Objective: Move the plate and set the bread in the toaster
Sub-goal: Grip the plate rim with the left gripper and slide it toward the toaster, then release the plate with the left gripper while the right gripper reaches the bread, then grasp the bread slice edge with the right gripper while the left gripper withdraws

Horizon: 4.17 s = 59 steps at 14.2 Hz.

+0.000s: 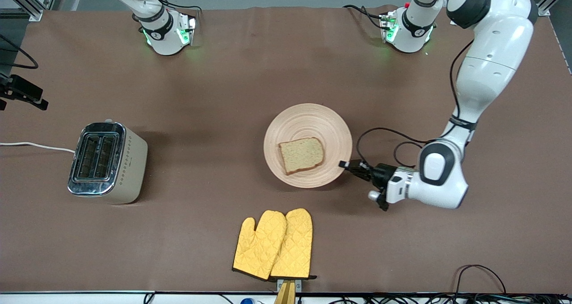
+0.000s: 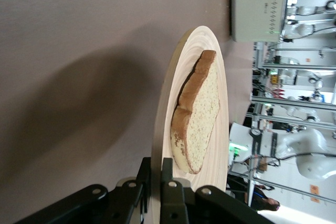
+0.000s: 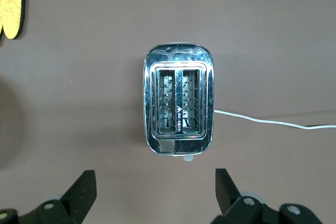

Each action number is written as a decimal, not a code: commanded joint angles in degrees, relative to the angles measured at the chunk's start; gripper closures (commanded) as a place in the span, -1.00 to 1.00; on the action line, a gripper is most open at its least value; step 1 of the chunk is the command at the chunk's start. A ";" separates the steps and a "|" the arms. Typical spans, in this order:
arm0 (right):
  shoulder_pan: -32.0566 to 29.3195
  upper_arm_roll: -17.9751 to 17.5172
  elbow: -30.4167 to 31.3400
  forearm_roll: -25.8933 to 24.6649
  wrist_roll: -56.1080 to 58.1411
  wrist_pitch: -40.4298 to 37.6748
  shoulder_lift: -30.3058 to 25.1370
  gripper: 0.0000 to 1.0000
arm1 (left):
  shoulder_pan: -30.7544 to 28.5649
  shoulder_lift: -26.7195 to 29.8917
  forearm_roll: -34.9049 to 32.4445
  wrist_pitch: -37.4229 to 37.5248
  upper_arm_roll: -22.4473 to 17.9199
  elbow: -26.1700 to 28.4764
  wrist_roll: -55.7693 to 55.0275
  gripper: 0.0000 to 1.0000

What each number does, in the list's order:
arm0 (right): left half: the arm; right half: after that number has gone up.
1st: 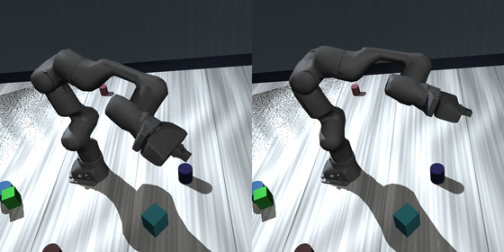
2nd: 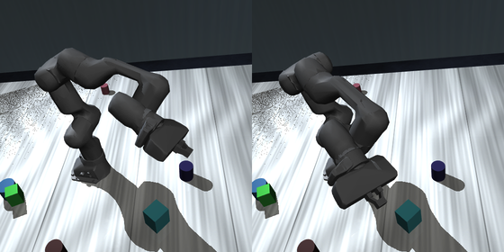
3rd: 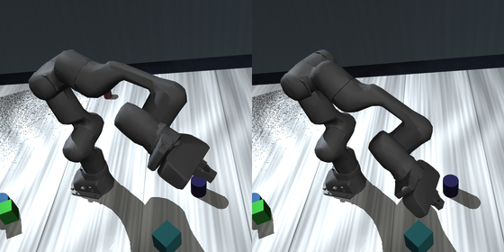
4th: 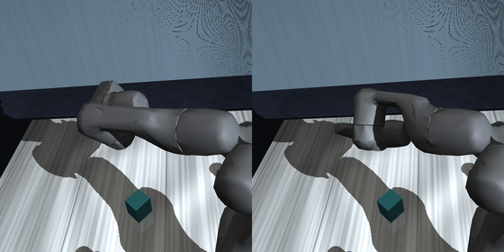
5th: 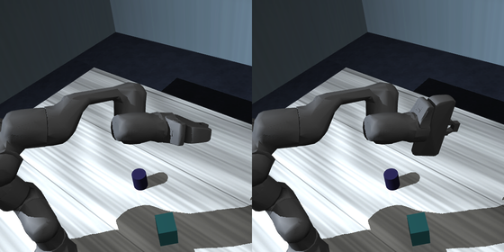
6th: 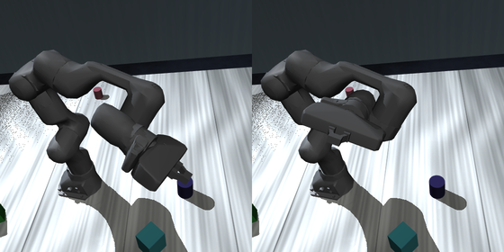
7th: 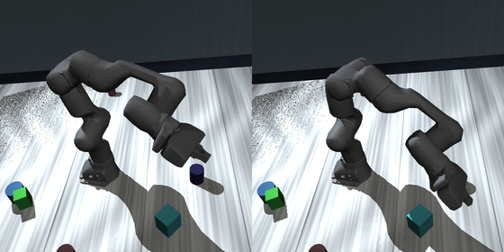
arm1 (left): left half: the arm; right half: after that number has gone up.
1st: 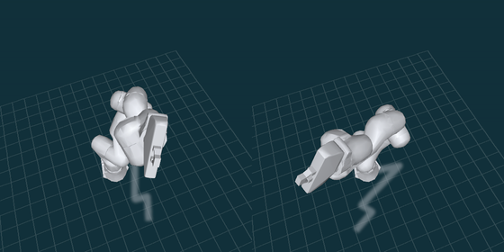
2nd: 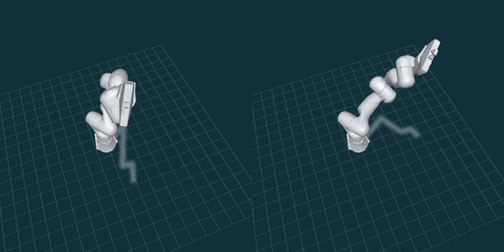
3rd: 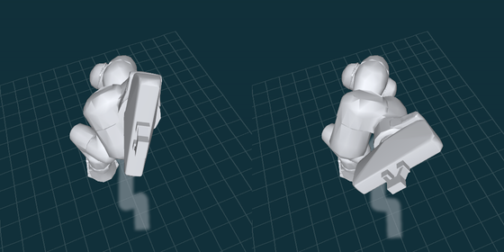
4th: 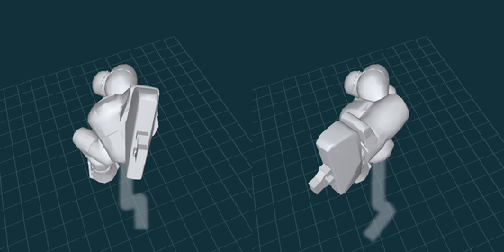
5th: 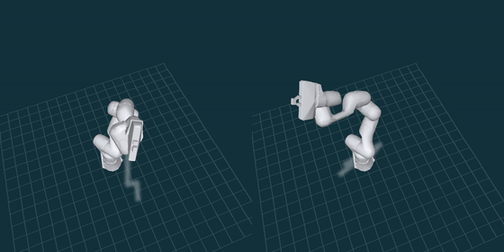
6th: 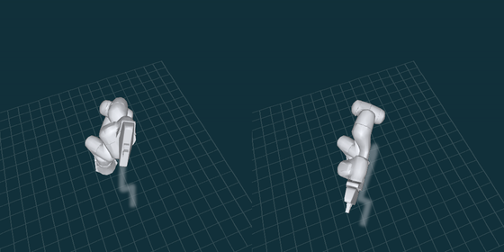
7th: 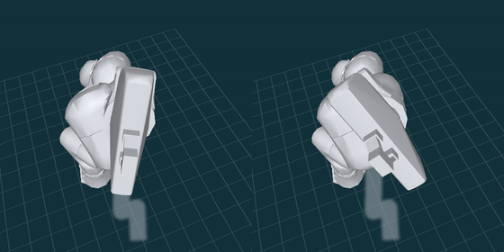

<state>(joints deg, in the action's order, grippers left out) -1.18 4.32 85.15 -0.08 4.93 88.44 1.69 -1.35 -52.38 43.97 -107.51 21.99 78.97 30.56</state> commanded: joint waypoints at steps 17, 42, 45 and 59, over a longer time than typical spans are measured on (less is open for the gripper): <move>12.51 -1.42 1.68 5.52 -8.79 10.35 13.06 -1.00 | 9.62 -4.76 6.57 -13.87 -1.07 -5.67 -9.97 -1.00; 36.07 -1.33 13.02 9.40 -34.38 52.63 35.83 -0.43 | -2.59 31.45 -54.17 19.86 -5.29 -5.05 -48.59 -1.00; 35.81 -1.33 14.42 9.40 -34.46 53.76 35.75 -0.19 | -7.26 34.88 -53.21 21.11 -4.68 -5.23 -43.59 -1.00; 35.02 -0.81 15.14 8.70 -34.90 44.66 29.08 0.99 | -5.07 52.38 -48.63 27.27 -9.51 4.79 -41.20 -1.00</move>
<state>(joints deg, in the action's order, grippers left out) 34.61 3.35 99.49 8.96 -29.04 138.06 35.31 -7.11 -2.57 -5.11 -79.48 13.78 80.76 -11.28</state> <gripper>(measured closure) 0.850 0.000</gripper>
